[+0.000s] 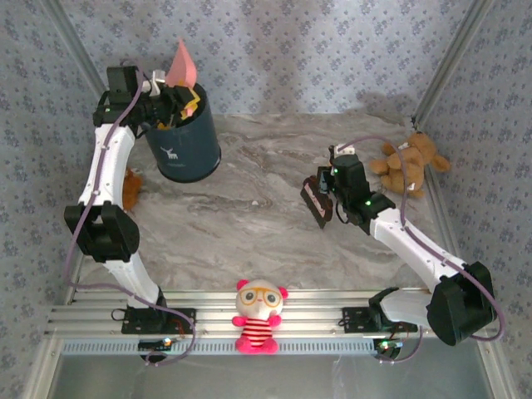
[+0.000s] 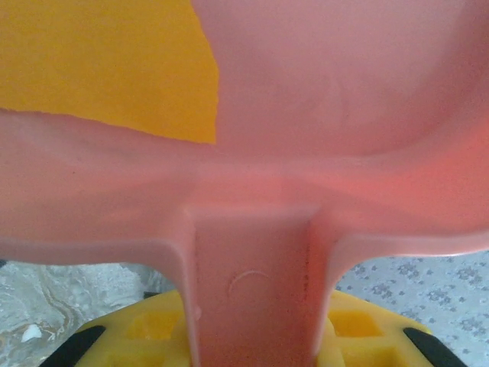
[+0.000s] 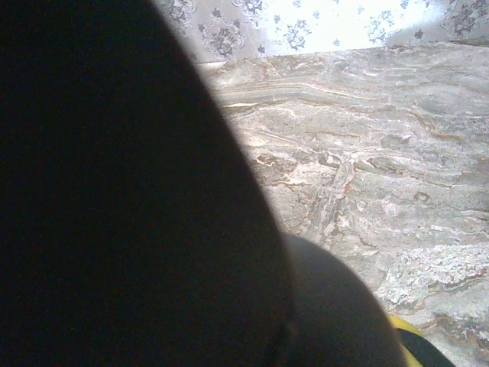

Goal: Sweep away the paper scraps from the table

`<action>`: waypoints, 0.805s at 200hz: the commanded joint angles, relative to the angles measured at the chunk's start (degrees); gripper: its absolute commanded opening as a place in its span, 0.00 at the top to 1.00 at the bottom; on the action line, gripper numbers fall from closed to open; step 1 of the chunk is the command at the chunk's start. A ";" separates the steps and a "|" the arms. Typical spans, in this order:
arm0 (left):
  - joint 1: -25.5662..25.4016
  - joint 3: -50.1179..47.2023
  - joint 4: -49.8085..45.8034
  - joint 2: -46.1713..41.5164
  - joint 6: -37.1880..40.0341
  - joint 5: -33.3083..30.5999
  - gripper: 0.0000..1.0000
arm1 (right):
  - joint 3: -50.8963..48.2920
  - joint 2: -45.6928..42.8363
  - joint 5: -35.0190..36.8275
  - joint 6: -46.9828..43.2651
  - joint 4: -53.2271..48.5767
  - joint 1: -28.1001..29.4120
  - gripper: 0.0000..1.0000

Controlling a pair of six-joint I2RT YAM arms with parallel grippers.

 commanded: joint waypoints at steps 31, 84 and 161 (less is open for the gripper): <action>0.59 -0.95 6.97 0.41 -5.48 2.98 1.00 | 2.53 0.25 -0.60 -0.18 -0.14 -0.41 1.00; 0.68 -4.56 13.87 0.57 -12.76 4.09 1.00 | 2.48 0.40 -0.68 -0.12 -0.24 -0.46 1.00; 0.70 -12.71 31.96 -0.30 -27.62 5.99 1.00 | 1.72 0.43 -0.62 0.00 -0.03 -0.56 1.00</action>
